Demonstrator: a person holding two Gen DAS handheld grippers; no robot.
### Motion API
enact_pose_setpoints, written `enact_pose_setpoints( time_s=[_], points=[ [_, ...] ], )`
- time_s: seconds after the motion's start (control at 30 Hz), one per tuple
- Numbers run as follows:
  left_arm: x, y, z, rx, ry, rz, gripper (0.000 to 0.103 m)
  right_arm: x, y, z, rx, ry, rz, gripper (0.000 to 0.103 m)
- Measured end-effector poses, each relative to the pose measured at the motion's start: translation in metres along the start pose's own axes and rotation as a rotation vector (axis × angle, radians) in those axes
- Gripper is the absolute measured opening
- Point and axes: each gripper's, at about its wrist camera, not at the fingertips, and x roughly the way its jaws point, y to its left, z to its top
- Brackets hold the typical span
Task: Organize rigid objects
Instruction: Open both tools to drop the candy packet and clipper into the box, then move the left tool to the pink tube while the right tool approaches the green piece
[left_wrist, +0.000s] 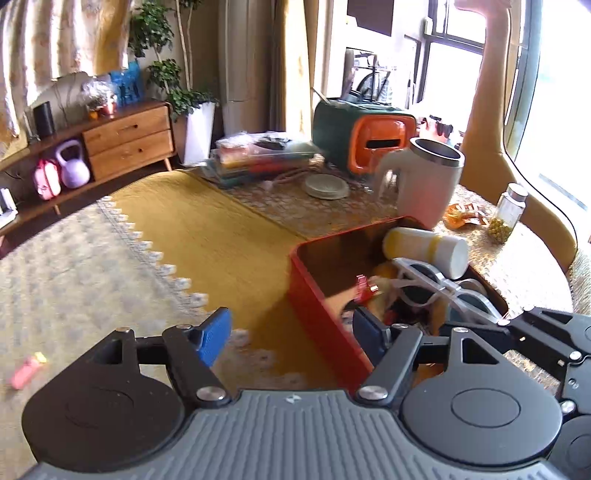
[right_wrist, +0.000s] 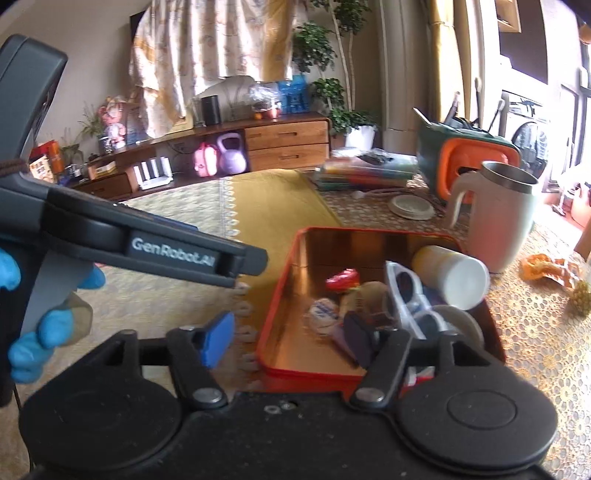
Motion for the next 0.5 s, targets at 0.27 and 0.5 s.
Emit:
enact_pose_setpoints(
  time_s=[0.27,0.5],
  points=[
    [-0.036,0.096,-0.032,-0.087,0.007,0.155,0.081,0.006,0.071,-0.004,-0.088,0.025,0.108,0.092],
    [-0.043,0.175,-0.062,-0.188,0.021,0.277,0.081,0.025,0.123,-0.016,-0.148,0.086,0.134,0.090]
  ],
)
